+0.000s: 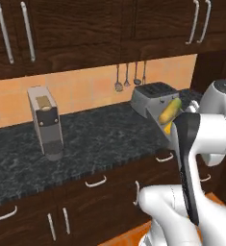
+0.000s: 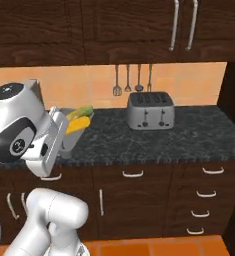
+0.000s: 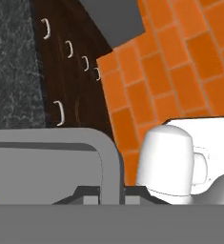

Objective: Take the meat container that has the shrimp and place it on the second highest rack of the freezer. Then take the vegetable container that has the corn and cucumber and place it on the highest rack of the freezer.

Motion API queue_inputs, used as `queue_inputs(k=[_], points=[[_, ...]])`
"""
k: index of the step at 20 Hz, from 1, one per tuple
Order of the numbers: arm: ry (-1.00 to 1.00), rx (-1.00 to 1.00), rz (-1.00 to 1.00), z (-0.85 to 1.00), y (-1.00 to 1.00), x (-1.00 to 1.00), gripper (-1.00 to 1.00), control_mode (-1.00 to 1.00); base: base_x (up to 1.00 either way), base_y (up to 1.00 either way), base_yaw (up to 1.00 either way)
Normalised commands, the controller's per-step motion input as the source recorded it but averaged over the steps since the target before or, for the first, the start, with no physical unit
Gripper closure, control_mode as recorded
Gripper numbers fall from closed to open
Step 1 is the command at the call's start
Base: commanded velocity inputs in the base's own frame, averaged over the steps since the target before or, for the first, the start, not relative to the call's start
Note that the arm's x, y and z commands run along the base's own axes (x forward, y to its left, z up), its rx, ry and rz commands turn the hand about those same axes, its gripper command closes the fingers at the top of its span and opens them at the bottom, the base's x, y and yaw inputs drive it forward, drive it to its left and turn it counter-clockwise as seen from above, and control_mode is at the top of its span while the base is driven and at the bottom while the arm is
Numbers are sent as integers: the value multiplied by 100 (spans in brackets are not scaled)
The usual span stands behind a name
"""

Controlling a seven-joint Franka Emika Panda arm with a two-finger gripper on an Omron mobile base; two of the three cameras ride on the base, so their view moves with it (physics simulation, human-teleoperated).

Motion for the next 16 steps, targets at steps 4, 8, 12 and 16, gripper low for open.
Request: queue_inputs(k=[4, 8, 12, 16], points=[[0, 0, 0, 0, 0, 0, 100, 100, -11, 0, -93], [0, 0, 0, 0, 0, 0, 100, 100, 0, 0, -100], [0, 0, 0, 0, 0, 0, 100, 100, 0, 0, -99], [0, 0, 0, 0, 0, 0, 100, 100, 0, -6, -92]])
